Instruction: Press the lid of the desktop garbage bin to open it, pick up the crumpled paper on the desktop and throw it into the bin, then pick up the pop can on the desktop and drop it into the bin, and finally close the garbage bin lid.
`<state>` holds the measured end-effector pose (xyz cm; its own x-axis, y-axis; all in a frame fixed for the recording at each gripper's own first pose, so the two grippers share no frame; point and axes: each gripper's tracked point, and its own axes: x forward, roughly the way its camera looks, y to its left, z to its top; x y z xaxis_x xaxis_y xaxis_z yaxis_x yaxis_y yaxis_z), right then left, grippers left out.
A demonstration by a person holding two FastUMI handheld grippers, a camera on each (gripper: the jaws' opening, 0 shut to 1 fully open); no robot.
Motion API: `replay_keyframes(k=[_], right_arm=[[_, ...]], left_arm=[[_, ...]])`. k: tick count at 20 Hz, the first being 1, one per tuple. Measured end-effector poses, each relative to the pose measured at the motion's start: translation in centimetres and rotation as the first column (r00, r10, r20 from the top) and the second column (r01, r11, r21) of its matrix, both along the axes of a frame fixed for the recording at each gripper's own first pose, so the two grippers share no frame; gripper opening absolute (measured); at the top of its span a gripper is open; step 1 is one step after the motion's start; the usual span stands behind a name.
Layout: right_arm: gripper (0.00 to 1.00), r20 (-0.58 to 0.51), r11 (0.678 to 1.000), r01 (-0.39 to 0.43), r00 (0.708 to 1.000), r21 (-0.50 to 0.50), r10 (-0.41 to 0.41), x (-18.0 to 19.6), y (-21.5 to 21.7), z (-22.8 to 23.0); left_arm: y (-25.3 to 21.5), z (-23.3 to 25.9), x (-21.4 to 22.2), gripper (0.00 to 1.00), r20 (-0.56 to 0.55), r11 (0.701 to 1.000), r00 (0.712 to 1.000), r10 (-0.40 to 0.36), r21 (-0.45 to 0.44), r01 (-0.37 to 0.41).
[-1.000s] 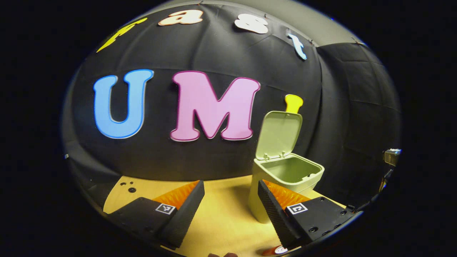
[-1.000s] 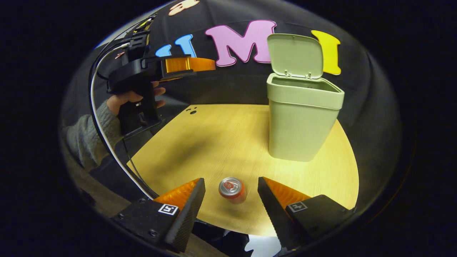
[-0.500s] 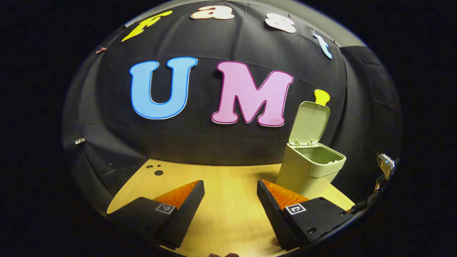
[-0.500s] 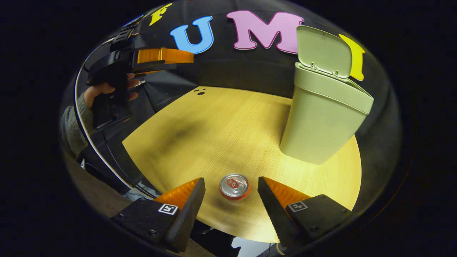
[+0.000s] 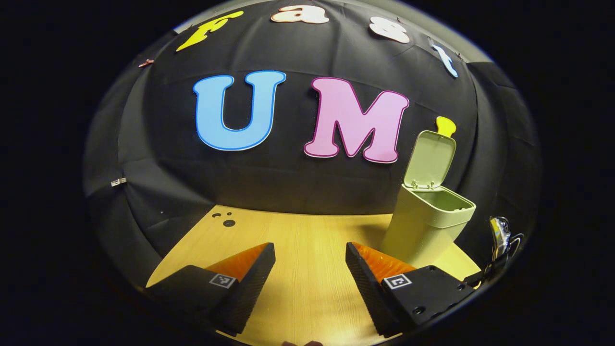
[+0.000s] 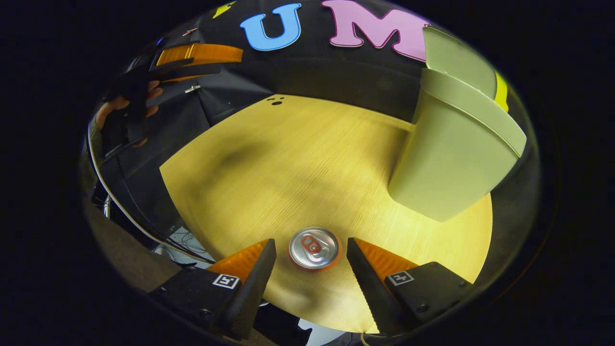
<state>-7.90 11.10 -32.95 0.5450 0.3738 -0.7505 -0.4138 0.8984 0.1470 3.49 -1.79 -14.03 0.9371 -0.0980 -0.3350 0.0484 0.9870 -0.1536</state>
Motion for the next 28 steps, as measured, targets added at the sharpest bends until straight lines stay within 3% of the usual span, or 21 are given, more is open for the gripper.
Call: replay_keyframes(k=[8, 9, 14, 17, 19, 20, 26, 28], right_arm=[[0.95, -0.05, 0.998, -0.052, 0.997, -0.022, 0.051, 0.0, 0.8, -2.1], [0.95, -0.056, 0.998, -0.054, 0.997, -0.025, 0.053, 0.0, 0.8, -2.4], [0.95, -0.069, 0.998, -0.051, 0.996, -0.027, 0.049, 0.0, 0.7, -2.9], [0.86, -0.085, 0.999, -0.037, 0.996, -0.018, 0.035, 0.1, 0.6, -3.0], [0.89, -0.08, 0.999, -0.032, 0.996, -0.026, 0.03, 0.2, 0.4, -3.1], [0.85, -0.079, 0.999, -0.032, 0.996, -0.03, 0.03, 0.1, 0.4, -3.1], [0.84, -0.048, 1.0, -0.02, 0.999, 0.001, 0.02, 0.4, 0.4, -1.2], [0.84, -0.031, 0.999, -0.014, 0.999, 0.03, 0.015, 0.2, 0.2, 0.6]], left_arm=[[0.6, -0.7, -0.2, 0.95, -0.015, 1.0, 1.0, 0.012, 0.011, -0.012], [0.6, -0.8, -0.2, 0.99, -0.015, 1.0, 1.0, 0.014, 0.011, -0.014], [0.8, -1.1, -0.1, 0.95, -0.022, 1.0, 1.0, 0.021, 0.012, -0.021], [0.6, -1.3, -0.1, 0.96, -0.023, 1.0, 1.0, 0.019, 0.012, -0.019], [0.5, -1.3, 0.0, 0.96, -0.022, 1.0, 1.0, 0.017, 0.014, -0.016], [0.5, -1.3, 0.0, 0.96, -0.022, 1.0, 1.0, 0.016, 0.015, -0.015], [0.1, -1.5, -0.1, 0.99, -0.025, 1.0, 1.0, 0.006, 0.018, -0.006], [-0.2, -1.7, -0.1, 0.96, -0.026, 1.0, 1.0, 0.001, 0.018, 0.0]])
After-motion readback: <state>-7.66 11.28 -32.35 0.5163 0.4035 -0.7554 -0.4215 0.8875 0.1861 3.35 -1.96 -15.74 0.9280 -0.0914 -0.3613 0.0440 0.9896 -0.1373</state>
